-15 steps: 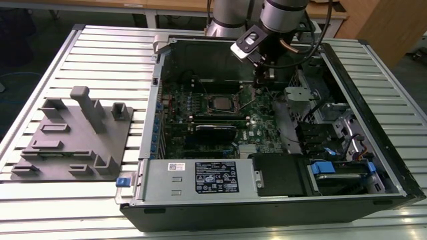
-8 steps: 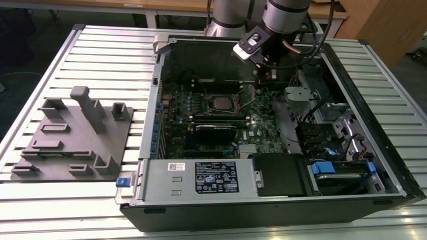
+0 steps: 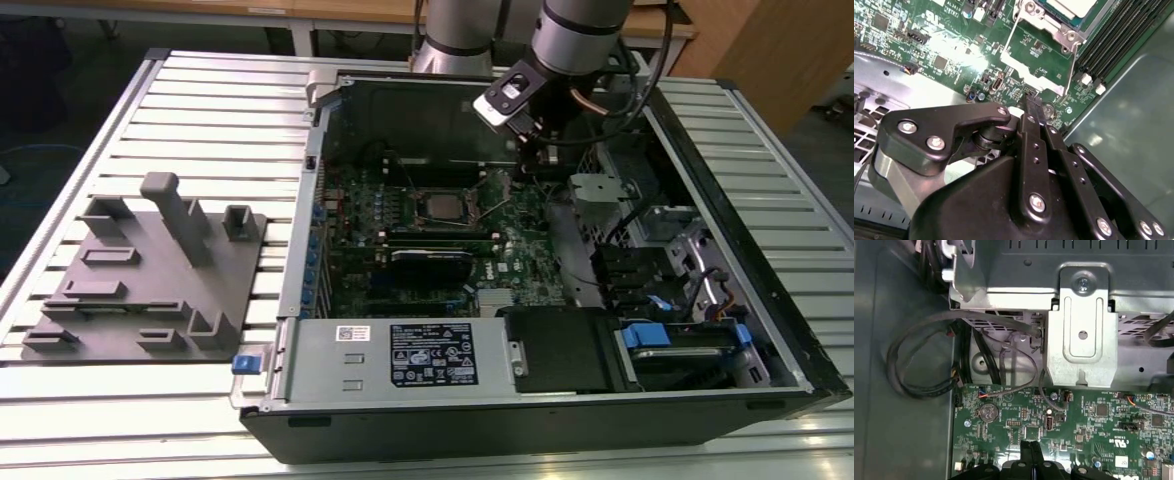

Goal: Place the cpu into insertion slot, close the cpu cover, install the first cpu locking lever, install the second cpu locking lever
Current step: 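Close the cpu cover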

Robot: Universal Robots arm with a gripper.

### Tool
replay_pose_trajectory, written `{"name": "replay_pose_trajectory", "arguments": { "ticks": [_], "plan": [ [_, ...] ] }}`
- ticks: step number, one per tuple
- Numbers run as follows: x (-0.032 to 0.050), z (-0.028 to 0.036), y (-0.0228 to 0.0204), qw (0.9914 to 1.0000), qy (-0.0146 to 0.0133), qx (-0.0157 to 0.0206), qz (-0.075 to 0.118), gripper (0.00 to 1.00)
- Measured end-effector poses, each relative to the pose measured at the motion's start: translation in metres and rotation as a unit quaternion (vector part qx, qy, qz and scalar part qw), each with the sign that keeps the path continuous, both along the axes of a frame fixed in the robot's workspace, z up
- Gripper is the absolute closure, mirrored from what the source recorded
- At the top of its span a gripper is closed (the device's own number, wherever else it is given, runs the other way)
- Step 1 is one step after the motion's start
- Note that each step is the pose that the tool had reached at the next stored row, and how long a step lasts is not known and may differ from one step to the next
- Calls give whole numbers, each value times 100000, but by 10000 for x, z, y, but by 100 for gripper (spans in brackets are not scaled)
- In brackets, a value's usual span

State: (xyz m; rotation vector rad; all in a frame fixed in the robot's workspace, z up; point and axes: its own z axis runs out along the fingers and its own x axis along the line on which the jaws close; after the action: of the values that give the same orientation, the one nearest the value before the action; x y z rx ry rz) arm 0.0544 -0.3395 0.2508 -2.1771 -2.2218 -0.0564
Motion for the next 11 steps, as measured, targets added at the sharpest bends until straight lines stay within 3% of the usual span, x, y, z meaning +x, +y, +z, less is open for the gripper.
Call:
{"name": "replay_pose_trajectory", "arguments": {
  "ticks": [3,7,11],
  "plan": [
    [0,-39,0,100000,106,-2,-8,89],
    [-8,-42,0,100000,315,9,-5,89],
    [-48,-44,0,99999,351,31,-1,89]
  ]
}}
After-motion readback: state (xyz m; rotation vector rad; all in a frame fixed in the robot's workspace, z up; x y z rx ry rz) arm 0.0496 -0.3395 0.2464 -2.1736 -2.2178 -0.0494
